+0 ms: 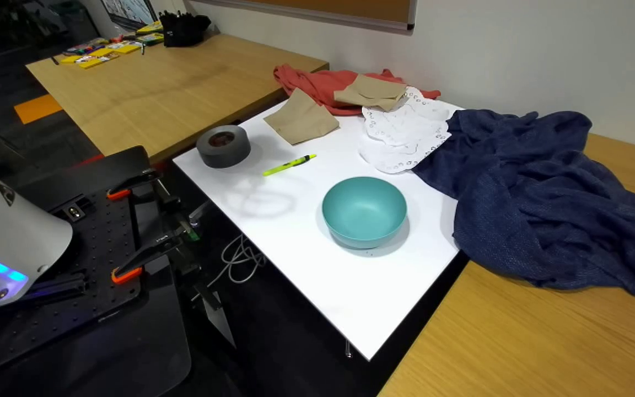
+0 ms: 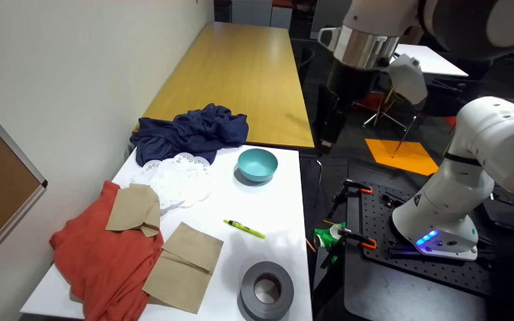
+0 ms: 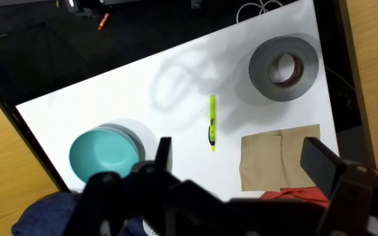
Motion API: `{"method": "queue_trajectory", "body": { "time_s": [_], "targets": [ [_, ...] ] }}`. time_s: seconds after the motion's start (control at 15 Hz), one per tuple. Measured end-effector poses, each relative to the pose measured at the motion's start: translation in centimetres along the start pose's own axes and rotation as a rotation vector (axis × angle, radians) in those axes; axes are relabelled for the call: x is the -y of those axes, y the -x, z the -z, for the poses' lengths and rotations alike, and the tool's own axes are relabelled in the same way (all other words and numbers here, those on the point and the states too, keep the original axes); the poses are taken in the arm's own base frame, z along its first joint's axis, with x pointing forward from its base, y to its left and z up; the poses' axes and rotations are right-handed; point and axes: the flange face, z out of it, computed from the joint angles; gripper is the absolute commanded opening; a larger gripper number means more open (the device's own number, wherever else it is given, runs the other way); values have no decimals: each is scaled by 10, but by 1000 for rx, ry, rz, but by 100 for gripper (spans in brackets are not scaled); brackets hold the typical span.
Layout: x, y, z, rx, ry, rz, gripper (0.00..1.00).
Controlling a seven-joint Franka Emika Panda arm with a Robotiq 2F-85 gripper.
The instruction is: Put the marker in the bowl
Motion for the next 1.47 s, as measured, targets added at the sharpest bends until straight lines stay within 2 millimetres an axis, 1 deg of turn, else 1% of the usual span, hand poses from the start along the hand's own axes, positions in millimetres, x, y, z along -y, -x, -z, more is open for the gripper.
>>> {"method": "queue_trajectory", "body": {
  "time_s": [0.4,0.67,1.07,1.27,1.47],
  "targets": [
    [-2,-39,-82,-117,-9,11,100],
    [-3,-65,-134,-159,-20,15,100],
    [-1,-101,-207,-115,-6,-16,100],
    [-2,-121,-240,-78,-1,-28,100],
    [2,-137,-270,-44,2,-34,100]
  ]
}}
